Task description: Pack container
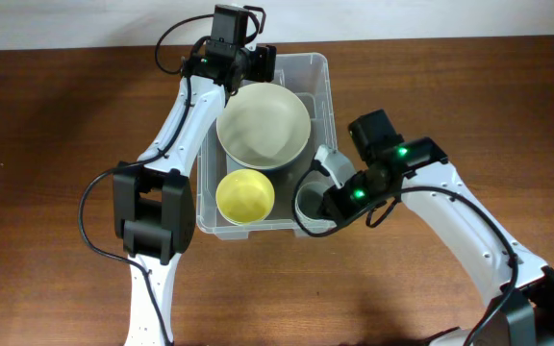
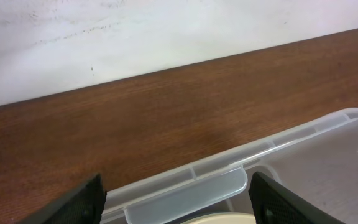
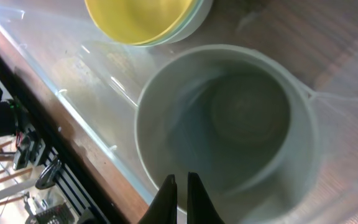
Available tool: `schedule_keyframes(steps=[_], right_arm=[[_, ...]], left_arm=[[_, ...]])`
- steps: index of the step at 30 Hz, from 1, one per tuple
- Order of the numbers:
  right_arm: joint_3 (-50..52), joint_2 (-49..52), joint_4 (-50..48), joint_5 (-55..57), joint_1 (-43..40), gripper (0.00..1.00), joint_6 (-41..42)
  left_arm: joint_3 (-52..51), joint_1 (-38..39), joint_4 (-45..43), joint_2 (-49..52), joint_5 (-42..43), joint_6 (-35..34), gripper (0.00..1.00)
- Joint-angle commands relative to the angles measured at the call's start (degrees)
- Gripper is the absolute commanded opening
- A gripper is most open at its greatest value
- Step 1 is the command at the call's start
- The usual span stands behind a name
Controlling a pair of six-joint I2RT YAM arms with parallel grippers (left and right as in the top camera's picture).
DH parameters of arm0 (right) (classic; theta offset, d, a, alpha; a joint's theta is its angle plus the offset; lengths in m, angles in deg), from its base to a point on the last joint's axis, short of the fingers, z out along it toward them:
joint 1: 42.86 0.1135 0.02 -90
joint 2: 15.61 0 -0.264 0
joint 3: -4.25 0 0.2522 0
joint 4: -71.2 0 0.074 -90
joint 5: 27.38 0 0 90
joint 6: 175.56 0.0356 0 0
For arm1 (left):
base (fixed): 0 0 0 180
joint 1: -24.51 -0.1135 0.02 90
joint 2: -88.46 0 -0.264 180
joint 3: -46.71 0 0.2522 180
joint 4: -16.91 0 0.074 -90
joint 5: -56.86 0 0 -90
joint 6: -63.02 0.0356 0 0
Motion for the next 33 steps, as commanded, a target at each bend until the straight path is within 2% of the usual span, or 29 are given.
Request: schedule_keyframes(steps=[1, 11, 33], right_arm=[[-1.2, 0.3, 0.0, 0.0, 0.9, 0.04, 0.2], [-1.2, 0.3, 5.6, 1.4, 0.9, 0.04, -1.3], [-1.2, 0.3, 16.2, 0.5, 1.0, 0.04, -1.3]], left_arm=[[-1.7, 0.7, 4.3, 1.2, 3.0, -0.6, 0.76], [-1.7, 0.7, 10.4, 1.2, 3.0, -0.6, 0.76], [-1.7, 0.7, 14.3, 1.2, 3.6, -0.7, 0.76]])
